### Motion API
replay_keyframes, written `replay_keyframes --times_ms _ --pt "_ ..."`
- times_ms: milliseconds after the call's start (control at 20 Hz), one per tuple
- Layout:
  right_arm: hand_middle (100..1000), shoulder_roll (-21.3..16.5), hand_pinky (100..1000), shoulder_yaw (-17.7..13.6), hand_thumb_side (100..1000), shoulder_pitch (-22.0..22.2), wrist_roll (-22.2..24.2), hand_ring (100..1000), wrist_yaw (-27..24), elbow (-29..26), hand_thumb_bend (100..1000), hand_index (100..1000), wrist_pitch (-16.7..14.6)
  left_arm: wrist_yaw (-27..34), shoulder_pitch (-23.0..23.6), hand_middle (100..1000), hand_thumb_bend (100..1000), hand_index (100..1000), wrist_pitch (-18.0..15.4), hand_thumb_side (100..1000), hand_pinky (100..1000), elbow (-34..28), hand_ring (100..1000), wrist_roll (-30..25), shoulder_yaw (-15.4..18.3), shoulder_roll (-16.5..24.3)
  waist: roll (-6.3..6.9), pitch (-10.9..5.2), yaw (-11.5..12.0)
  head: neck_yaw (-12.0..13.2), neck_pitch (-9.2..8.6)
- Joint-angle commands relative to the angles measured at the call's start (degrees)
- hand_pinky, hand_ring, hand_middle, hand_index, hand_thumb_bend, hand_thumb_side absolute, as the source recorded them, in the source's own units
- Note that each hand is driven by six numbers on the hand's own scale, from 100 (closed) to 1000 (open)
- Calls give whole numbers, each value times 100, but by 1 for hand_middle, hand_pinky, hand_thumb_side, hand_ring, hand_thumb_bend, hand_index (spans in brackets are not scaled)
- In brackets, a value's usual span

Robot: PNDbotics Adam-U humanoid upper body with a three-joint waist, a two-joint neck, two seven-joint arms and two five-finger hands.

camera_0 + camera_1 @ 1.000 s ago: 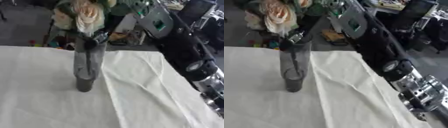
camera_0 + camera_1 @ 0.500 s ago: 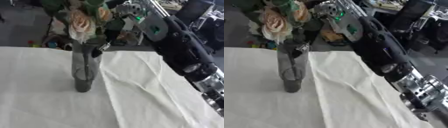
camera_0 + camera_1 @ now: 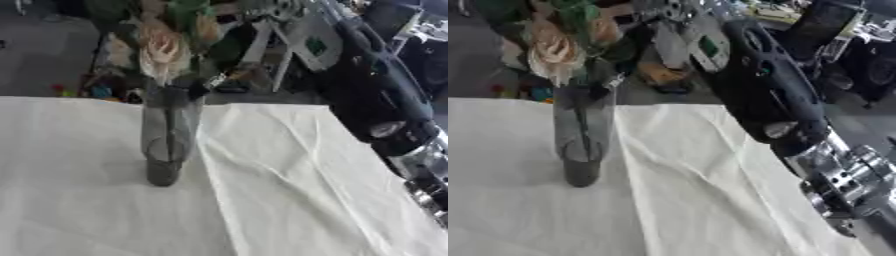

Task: Arrange flowers into the vase.

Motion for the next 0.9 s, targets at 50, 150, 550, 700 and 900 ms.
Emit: replay_keyframes --times_ms 50,150,550,700,900 --pt "1000 -231 1000 -125 613 -123 2 1000 87 15 643 1000 -13 39 -33 841 100 925 -14 842 857 -77 783 -2 52 139 72 -162 -23 -20 45" --pt "1000 -293 1000 -139 615 -69 2 1000 172 7 626 1000 -20 44 -27 841 100 925 -25 841 857 -77 783 12 67 148 83 -176 -43 -4 50" --pt "1000 -970 1000 -415 607 520 2 1000 167 -536 593 1000 -100 -2 -14 842 100 926 -83 842 858 -77 784 54 119 162 136 -138 -93 422 188" --pt "1000 -1347 1000 -618 600 902 2 1000 -105 -891 603 1000 -52 -30 -17 842 100 926 -126 843 858 -77 784 82 147 165 171 -110 -115 728 360" --pt "1000 -1909 1000 -1001 604 1539 2 1000 -478 -1428 602 1000 143 -66 -16 843 100 927 -173 844 858 -77 785 112 175 165 219 -75 -157 807 387"
